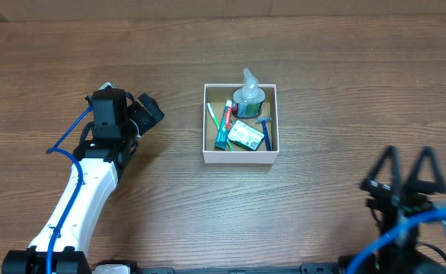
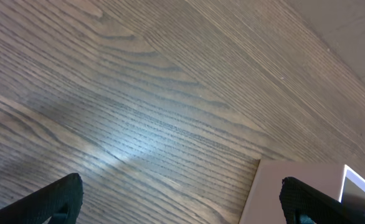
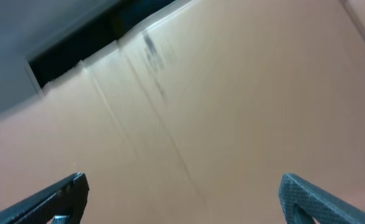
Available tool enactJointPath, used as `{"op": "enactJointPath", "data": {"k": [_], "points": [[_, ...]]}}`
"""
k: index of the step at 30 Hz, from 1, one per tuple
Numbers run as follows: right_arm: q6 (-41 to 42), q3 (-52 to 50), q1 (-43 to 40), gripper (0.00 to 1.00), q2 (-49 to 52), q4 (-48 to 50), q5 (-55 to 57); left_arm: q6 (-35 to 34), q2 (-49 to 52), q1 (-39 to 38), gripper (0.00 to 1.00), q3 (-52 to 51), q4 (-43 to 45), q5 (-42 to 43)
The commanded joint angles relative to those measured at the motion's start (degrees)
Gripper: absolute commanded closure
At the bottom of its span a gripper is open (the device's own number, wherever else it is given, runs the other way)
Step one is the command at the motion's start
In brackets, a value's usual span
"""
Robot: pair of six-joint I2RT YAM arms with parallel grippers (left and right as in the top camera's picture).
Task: Pack container
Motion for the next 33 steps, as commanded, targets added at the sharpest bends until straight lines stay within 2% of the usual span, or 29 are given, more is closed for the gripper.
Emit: {"op": "enactJointPath", "data": {"k": [1,5,14,22,26,33], "points": [[-1.3,-7.3,-0.4,0.00,-1.6,-1.3,-2.1,1.1,-0.8,0.2,0.00,0.5,0.3,0.1],[-1.6,-12.6,-2.3,0.00,-1.7,-1.7,-2.3,1.1,-0.8,0.2,0.00,0.5,0.3,0.1],[-14.6,-14.7,-3.9,0.00,-1.7,-10.6,-3.2,1.1,-0.8,0.2,0.00,0.5,0.3,0.1],[-15.3,-17.5,-4.0,0.00,-1.7,-10.3,-6.6,1.1,-0.8,0.2,0.00,0.5,0.3,0.1],[-20.5,-17.5,-5.7,0.00,-1.7,-10.3,-7.6,1.1,-0.8,0.2,0.00,0.5,0.3,0.1],[-20.3,-17.5,-7.8,0.00,-1.7,-10.3,-7.1,1.1,-0.8,0.2,0.00,0.5,0.3,0.1]]}}
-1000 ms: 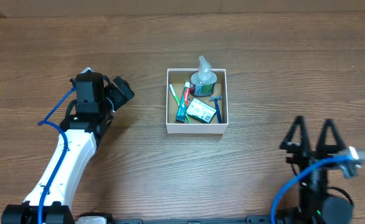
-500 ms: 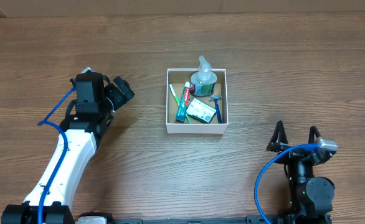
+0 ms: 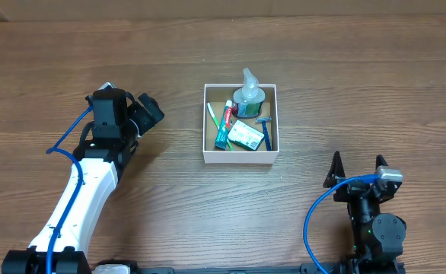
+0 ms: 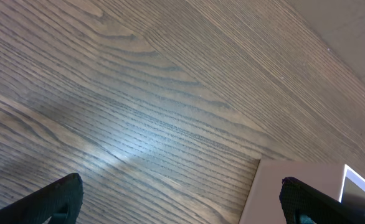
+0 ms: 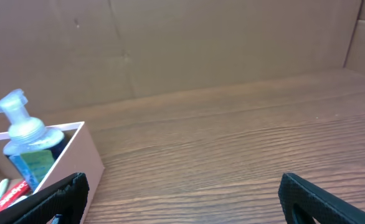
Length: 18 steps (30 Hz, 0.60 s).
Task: Pack container
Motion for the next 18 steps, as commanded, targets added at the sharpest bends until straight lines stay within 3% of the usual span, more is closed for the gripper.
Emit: {"op": "enactJointPath", "data": {"k": [1,5,18], "points": [[-0.8,-0.1,-0.8,0.00,-0.7,0.3,-1.2,1.1,-0.8,0.2,0.00,0.5,0.3,0.1],[-0.8,-0.1,-0.7,0.00,-0.7,0.1,-5.8,1.1,-0.8,0.2,0.00,0.5,0.3,0.1],[-5.5,-0.1,-0.5,0.00,-0.7,0.1,-4.9,1.1,-0.8,0.2,0.00,0.5,0.3,0.1]]}}
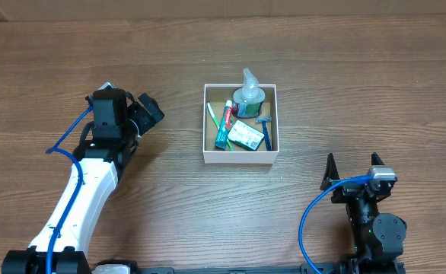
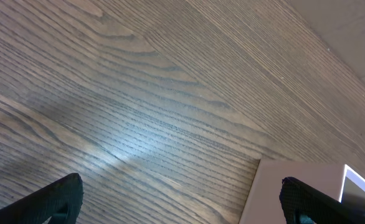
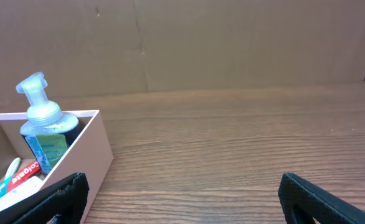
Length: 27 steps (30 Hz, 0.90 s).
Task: Pack container
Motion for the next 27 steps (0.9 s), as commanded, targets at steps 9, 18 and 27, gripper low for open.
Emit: {"op": "enactJointPath", "data": {"k": [9,18,27], "points": [[-0.9,-0.1,0.0,0.00,-0.7,0.1,0.2,1.1,-0.8,0.2,0.00,0.5,0.3,0.1],[-0.9,-0.1,0.0,0.00,-0.7,0.1,0.2,1.1,-0.8,0.2,0.00,0.5,0.2,0.1],[-0.9,-0.1,0.0,0.00,-0.7,0.1,0.2,1.1,-22.9,-7.3,0.00,0.4,-8.4,0.1]]}}
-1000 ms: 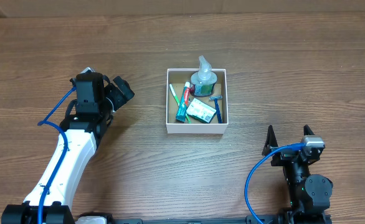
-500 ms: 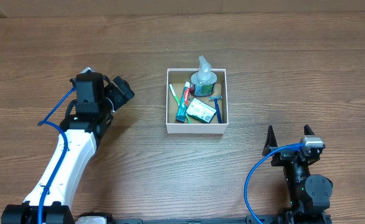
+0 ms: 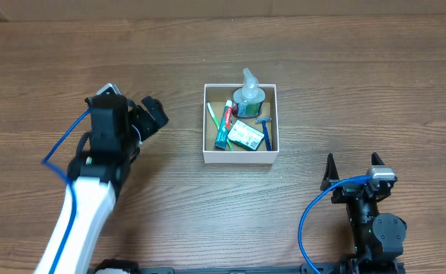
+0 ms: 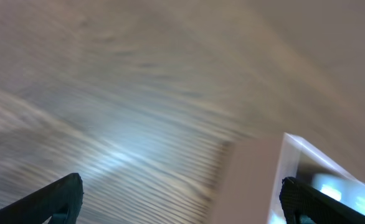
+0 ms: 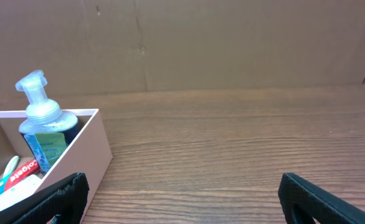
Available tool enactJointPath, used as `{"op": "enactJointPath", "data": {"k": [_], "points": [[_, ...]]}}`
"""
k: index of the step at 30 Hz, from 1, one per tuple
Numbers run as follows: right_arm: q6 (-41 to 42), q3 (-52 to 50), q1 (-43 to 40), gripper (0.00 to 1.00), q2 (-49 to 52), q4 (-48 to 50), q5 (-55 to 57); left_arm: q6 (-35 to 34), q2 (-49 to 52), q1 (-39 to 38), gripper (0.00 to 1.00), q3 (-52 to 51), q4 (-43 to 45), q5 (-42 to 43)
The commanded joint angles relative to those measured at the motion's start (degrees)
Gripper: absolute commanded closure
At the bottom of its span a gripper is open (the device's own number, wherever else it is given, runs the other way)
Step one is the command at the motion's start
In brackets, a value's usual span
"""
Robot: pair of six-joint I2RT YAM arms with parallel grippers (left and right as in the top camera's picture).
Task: Pack container
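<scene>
A white box (image 3: 238, 157) stands at the table's middle. It holds a pump bottle (image 3: 248, 91), a red and green toothpaste tube (image 3: 224, 125), a green toothbrush (image 3: 211, 114), a green packet (image 3: 246, 135) and a blue razor (image 3: 266, 131). My left gripper (image 3: 151, 114) is left of the box, open and empty; its wrist view is blurred, with the box wall (image 4: 251, 180) at the right. My right gripper (image 3: 352, 169) is low at the front right, open and empty. In its view the box (image 5: 76, 155) and the bottle (image 5: 42, 127) are at the left.
Brown cardboard walls (image 5: 232, 43) stand behind the wooden table (image 3: 345, 76). Blue cables run along both arms.
My left arm has shifted and shows blurred. Its wrist view now takes in more of the box's wall and rim. The right arm and the box's contents are unchanged.
At first my right gripper was raised at the front right, facing cardboard. Then it was low near the front edge, facing the box, and afterwards turned slightly. My left gripper stayed open beside the box until now, when it has shifted.
</scene>
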Motion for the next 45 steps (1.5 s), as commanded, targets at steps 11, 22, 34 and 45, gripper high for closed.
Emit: {"op": "enactJointPath", "data": {"k": [11,22,34,45], "points": [[-0.3,-0.1,0.0,0.00,-0.7,0.2,0.2,1.1,-49.3,-6.5,0.00,0.4,-4.6,0.3],[-0.3,-0.1,0.0,0.00,-0.7,0.2,0.2,3.5,-66.8,-1.3,0.00,0.4,-14.6,-7.2],[-0.3,-0.1,0.0,0.00,-0.7,0.2,0.2,4.3,-69.5,2.2,0.00,-0.9,-31.8,-12.8],[-0.3,-0.1,0.0,0.00,-0.7,0.2,0.2,4.3,-69.5,2.2,0.00,-7.4,-32.8,-12.8]]}}
